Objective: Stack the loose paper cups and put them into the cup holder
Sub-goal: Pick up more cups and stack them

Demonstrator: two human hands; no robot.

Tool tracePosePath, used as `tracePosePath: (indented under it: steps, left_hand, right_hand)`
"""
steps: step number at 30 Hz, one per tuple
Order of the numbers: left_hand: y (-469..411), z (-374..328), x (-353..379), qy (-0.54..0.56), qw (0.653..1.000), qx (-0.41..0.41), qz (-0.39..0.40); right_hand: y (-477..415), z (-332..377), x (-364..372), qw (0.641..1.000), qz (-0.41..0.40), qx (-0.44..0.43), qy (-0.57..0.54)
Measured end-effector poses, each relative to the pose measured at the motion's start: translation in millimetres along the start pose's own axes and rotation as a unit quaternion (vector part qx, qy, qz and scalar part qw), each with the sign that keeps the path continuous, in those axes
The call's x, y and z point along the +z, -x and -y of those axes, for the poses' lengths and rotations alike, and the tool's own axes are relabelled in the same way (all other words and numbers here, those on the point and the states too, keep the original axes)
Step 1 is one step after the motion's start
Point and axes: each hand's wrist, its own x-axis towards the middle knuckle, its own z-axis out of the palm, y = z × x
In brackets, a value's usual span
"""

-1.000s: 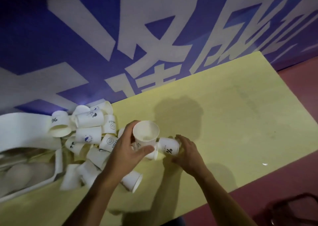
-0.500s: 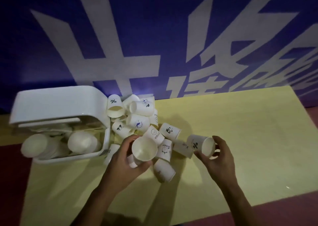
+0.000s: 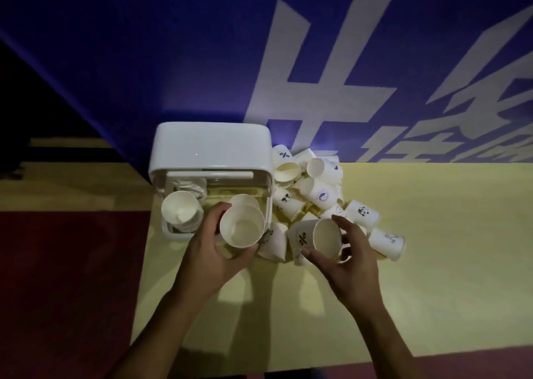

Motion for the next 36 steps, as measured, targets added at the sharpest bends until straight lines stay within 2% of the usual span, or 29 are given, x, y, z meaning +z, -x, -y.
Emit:
tracePosePath:
  steps: [4,8,18,23,27,31,36]
  left_hand:
    - [-21,3,-4,0.007,0.999,0.018,-0.036]
    - [-38,14,6,-0.040,0.998,0.045,-0.020]
    - [-55,44,19,-0.102,0.994,-0.020,0.045]
    - [-57,52,21,-0.110,0.990,-0.065,0.057]
    - [-59,48,16,-0.024,0.990,-0.100,0.099]
    - [-50,56,12,-0.063,0.987,-0.109,0.102]
    - [-27,64,2,-0.051,0.985,-0.135,0.091]
  right_hand:
    - [1,17,15,1.000,-0.001,0.007,-0.004]
    - [0,24,20,1.000,-0.014,0.009,-0.010]
    - [-10,37,29,0.999,-0.029,-0.009,-0.012]
    - [-28,68,45,0.995,-0.008,-0.096,-0.018]
    - [-42,83,73,0.986,0.045,-0.159,0.002]
    - [-48,67,100,0.985,0.076,-0.154,0.032]
    - [-52,48,123,0.981,0.099,-0.142,0.086]
